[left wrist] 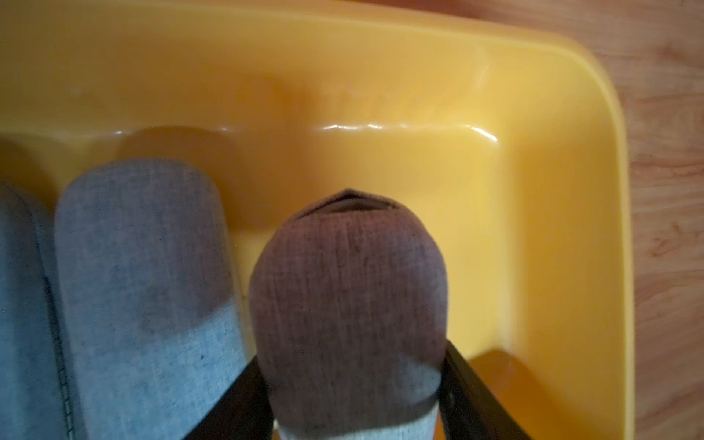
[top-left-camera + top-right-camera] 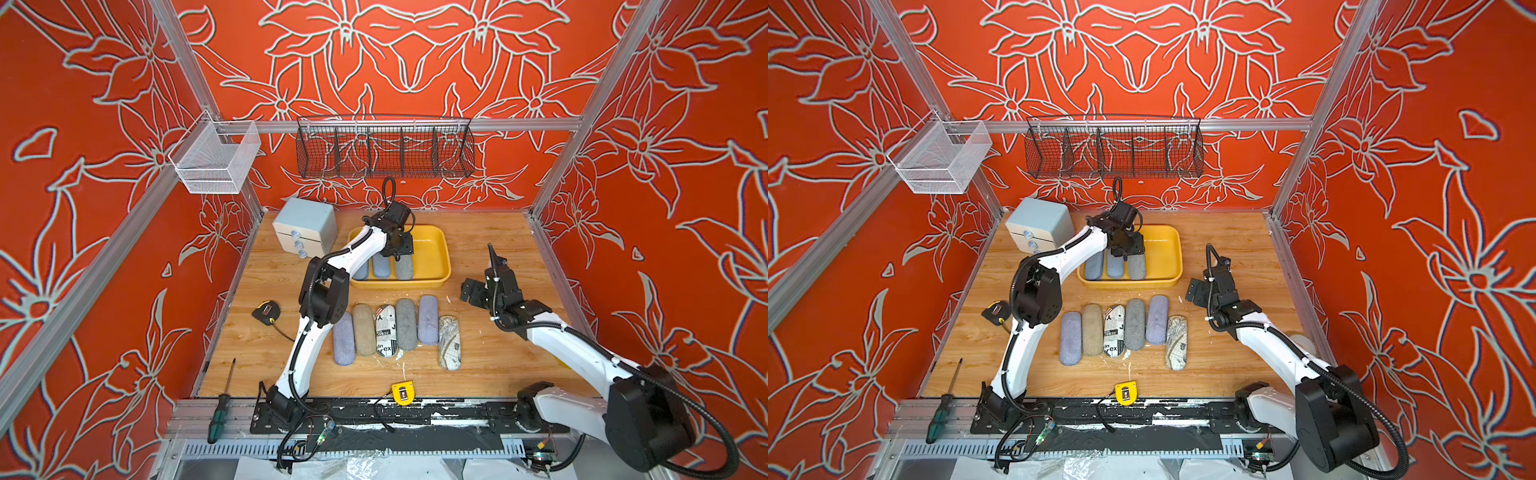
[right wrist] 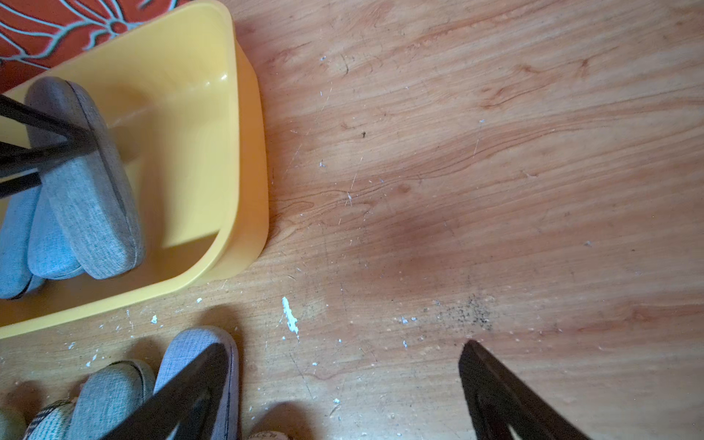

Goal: Put the glasses cases into the storage boxes
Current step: Place the glasses case in the storage box.

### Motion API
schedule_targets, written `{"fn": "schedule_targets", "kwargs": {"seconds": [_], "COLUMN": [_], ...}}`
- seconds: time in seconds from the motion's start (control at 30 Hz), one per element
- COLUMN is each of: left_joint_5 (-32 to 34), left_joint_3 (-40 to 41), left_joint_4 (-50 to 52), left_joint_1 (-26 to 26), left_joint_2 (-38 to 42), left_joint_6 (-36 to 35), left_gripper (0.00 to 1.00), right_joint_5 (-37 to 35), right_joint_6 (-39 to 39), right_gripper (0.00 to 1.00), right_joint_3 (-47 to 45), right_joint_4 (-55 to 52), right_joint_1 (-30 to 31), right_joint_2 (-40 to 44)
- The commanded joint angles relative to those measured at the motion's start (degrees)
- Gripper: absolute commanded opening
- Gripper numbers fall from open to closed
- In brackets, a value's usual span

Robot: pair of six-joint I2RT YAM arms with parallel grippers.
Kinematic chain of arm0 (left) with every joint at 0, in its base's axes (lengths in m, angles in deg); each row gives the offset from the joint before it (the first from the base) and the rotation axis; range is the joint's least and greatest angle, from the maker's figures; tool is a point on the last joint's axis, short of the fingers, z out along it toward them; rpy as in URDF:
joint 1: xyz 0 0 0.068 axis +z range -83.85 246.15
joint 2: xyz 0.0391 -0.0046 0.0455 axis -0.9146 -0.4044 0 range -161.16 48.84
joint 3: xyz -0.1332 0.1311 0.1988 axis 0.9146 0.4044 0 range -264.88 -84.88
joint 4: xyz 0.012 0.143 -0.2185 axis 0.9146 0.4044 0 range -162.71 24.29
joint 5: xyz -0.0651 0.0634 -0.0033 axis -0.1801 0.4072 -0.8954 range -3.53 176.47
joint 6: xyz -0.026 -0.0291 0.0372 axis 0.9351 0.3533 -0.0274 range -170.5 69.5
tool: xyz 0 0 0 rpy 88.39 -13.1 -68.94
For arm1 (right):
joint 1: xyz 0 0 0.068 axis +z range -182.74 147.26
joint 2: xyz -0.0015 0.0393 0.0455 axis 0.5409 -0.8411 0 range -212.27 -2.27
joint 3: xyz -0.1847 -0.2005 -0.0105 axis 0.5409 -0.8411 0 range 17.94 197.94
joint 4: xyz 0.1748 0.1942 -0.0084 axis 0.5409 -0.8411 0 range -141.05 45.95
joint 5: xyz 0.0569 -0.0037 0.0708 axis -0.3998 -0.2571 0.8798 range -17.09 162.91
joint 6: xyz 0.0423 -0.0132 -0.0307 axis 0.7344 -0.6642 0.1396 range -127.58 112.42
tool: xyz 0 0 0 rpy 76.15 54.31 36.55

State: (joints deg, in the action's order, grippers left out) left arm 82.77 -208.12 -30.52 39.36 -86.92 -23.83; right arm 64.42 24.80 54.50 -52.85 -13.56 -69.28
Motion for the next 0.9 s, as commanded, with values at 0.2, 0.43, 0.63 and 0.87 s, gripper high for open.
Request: {"fn": "schedule_targets", "kwargs": {"seconds": [0.2, 0.43, 0.63, 0.87], "left_joint_5": [2.9, 3.7, 3.6, 3.3], "left_joint_3": [-2.6, -3.5, -4.0, -4.7], "left_joint_4": [1.9, 2.5, 2.4, 3.0], "left_joint_1": [1.2, 2.2, 2.4, 2.5], "left_joint_2": [-2.9, -4.7, -5.5, -6.1], "left_joint_6": [-2.2, -2.1, -2.1, -2.1], "left_gripper": [0.62, 0.62, 0.64, 0.71], "right_joint_5": [0.1, 0.5, 0.8, 0.9], "right_joint_6": [0.7, 0.7, 0.8, 0.9], "right_gripper": [0.97, 0.97, 0.97, 0.97], "right_joint_3": [0.1, 0.4, 0.5, 0.3], "right_joint_4": [1.2, 1.3, 1.2, 1.0], "right_joint_1": [-0.3, -0.3, -0.3, -0.4], "right_joint_2": [-1.7, -2.3, -2.3, -2.3]}}
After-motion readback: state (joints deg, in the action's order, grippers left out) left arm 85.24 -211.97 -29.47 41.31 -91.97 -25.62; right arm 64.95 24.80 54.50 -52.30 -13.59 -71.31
